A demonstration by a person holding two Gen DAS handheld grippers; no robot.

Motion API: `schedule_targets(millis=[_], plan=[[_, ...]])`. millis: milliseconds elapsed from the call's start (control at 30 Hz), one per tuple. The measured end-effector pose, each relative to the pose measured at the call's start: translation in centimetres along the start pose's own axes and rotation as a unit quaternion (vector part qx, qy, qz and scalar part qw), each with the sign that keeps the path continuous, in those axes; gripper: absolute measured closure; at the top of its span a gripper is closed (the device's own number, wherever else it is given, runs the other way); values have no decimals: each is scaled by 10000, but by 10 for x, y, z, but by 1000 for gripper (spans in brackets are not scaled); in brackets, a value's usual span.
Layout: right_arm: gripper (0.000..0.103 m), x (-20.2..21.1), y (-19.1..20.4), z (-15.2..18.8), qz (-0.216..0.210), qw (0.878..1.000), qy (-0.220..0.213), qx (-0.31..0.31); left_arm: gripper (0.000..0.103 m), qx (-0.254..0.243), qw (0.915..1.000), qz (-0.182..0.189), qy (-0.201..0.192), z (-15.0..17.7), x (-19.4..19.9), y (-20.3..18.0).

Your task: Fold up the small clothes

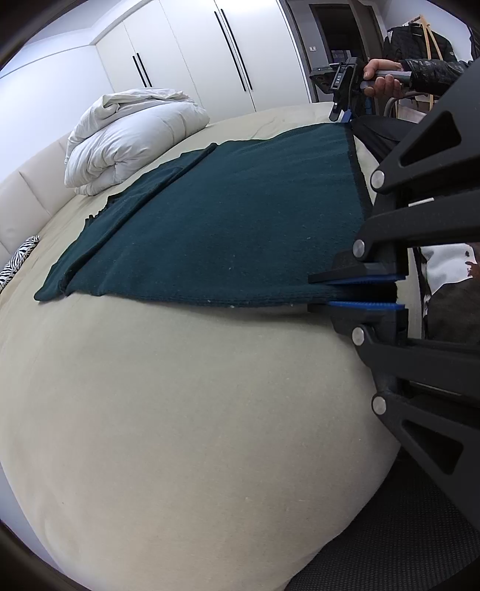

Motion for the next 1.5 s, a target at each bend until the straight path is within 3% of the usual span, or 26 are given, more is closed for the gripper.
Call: schedule_targets(millis=[100, 333, 867, 1100, 1200, 1300, 1367, 1500], plan=[[62, -2, -2, -6, -279, 9996, 36, -16, 95, -6, 10000, -3, -3, 0, 0, 0], [60, -11, 8, -7, -458, 9988, 120, 88, 95, -4, 10000, 0, -3, 0, 0, 0], [66, 20, 19, 3, -1550, 9840, -793, -390, 95, 35, 10000, 33, -7, -1, 0, 1], [66, -1, 17, 15, -1577, 9830, -563, -753, 95, 38, 10000, 27, 0, -1, 0, 1], [71, 3, 15, 12, -1572, 9800, -853, -869, 95, 51, 10000, 25, -2, -1, 1, 2], [84, 10, 13, 8, -1490, 9799, -1048, -811, 95, 48, 10000, 8, -6, -1, 1, 3], [91, 13, 16, 7, -1426, 9809, -1118, -703, 95, 25, 10000, -20, -11, 1, 1, 2], [96, 16, 19, 7, -1281, 9842, -1127, -474, 95, 39, 10000, -28, 17, 2, 2, 2]])
Point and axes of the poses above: each gripper's, at about its wrist camera, not at the fingertips, and x roughly against the way its jaws point, y to its left, z to its underside, the point moved 9 cm from there along -x, roughly the way its jaws point, and after that the axes turned 14 degrees about x, right-handed, at the moved point
